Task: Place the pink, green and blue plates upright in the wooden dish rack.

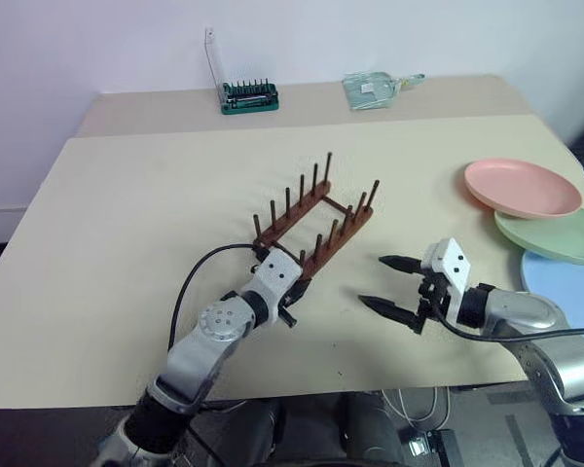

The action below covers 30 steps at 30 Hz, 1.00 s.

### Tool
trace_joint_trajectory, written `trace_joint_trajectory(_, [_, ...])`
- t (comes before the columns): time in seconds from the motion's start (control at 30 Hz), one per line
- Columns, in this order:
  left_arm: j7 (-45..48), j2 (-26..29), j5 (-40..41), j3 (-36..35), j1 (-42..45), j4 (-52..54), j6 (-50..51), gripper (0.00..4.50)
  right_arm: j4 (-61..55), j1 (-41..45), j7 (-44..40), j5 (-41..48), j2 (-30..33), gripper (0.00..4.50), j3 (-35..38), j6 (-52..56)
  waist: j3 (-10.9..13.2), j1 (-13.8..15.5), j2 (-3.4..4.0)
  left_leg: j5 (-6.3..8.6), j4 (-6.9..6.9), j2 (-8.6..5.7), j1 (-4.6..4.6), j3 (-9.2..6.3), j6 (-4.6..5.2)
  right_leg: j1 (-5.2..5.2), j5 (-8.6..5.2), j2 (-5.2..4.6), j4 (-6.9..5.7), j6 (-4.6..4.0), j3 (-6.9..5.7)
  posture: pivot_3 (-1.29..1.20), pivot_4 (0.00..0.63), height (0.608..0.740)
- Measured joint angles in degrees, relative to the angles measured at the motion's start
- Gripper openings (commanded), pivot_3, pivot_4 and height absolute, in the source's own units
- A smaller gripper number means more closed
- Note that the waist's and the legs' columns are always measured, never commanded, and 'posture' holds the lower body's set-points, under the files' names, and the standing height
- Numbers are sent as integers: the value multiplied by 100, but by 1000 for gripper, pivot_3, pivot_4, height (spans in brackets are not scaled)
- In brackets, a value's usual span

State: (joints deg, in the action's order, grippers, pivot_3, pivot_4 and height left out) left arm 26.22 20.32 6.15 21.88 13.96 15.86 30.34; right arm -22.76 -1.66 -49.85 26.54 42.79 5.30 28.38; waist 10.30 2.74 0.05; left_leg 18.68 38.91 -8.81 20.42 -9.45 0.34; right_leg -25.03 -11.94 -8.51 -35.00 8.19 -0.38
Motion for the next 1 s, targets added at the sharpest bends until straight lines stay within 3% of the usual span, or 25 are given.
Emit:
trace_joint_trajectory(0.2, [2123,279,110,46,1449,-2208,-1627,760,-113,-527,69,-74,-8,4500,223,-188,2,97,-2,0,4,-1,6,2,1,-3,2,0,3,1,-1,0,150,738])
trace_joint_trajectory(0.33, [3323,46,98,169,2286,-3654,-2580,760,-265,-697,296,-172,-131,4500,292,-339,2,99,-4,5,6,-5,9,1,11,-4,7,-3,6,9,-1,0,150,738])
trace_joint_trajectory(0.5, [4053,-252,5,180,2862,-4833,-3389,760,-488,-987,558,-217,-187,4500,478,-372,2,98,-5,13,4,-6,19,1,25,-7,7,-3,28,12,-1,0,150,738])
trace_joint_trajectory(0.73, [4161,-514,-187,-26,3293,-5790,-3811,4050,-703,-1191,811,-258,-242,4500,658,-331,1,92,-3,21,11,-12,13,-1,42,29,32,-1,82,48,-1,0,150,738])
trace_joint_trajectory(0.77, [4114,-513,-191,-67,3290,-5785,-3756,4050,-715,-1218,838,-257,-235,4500,729,-298,1,89,-3,22,11,-13,12,0,44,28,32,-2,81,49,0,0,150,738])
trace_joint_trajectory(0.9, [4114,-274,-160,-185,2943,-5125,-3315,4091,-720,-1288,840,-197,-124,3292,997,-102,0,30,-2,23,6,-11,12,-1,46,25,32,0,82,48,2,0,150,738])
trace_joint_trajectory(0.93, [4123,-64,-108,-270,2725,-4702,-3043,3642,-724,-1305,824,-146,-113,2679,1092,-53,0,-26,-2,23,5,-10,13,-1,46,24,32,0,82,48,2,0,150,738])
trace_joint_trajectory(1.0, [4111,199,4,-424,2422,-4174,-2633,3239,-724,-1354,821,-131,-106,1687,1171,30,0,-68,0,23,5,-9,8,0,46,24,32,2,80,47,8,0,150,738])
